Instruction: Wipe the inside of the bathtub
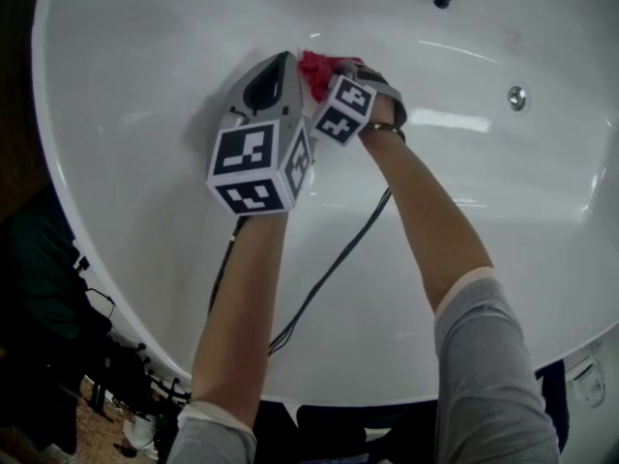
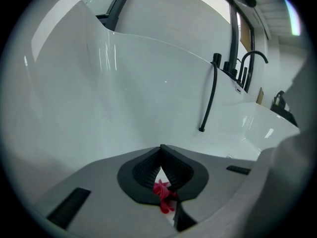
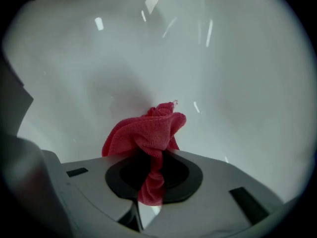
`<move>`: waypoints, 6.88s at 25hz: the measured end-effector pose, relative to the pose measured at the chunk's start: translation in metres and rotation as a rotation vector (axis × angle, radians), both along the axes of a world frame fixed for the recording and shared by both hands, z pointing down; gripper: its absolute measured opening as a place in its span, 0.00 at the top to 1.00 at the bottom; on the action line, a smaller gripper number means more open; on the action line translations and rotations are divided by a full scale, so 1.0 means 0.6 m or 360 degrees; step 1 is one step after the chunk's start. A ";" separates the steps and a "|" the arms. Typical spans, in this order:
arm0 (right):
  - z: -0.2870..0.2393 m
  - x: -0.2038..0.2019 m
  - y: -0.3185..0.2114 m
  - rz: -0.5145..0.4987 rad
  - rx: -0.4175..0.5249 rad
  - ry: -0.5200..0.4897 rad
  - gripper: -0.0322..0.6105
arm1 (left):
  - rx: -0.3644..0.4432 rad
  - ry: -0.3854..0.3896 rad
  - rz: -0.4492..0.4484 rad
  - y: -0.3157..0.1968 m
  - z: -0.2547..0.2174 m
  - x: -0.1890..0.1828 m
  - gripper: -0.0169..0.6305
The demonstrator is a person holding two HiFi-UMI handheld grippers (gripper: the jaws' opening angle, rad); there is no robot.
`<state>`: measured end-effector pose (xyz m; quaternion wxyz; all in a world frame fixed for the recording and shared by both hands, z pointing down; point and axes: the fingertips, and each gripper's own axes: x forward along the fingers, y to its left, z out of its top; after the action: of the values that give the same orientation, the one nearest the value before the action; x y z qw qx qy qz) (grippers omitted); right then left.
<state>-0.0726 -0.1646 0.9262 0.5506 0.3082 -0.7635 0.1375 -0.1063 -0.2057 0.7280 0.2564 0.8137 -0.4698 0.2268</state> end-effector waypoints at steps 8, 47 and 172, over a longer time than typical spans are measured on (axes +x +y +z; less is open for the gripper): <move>0.010 -0.003 0.016 -0.0028 0.0002 0.0090 0.87 | 0.0003 -0.0007 -0.0014 0.005 -0.001 -0.007 0.97; 0.011 0.297 -0.018 0.1175 0.0015 0.0121 0.88 | -0.0013 0.0022 -0.0026 0.024 -0.007 0.011 0.97; -1.434 0.471 0.676 0.1193 0.0854 -0.1012 0.85 | 0.0511 0.0121 0.0217 0.651 -1.102 0.061 0.97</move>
<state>0.2102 0.2412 0.0657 0.1089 0.6313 -0.7384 0.2108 -0.0694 0.1851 0.0670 0.1248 0.8821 -0.4338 0.1350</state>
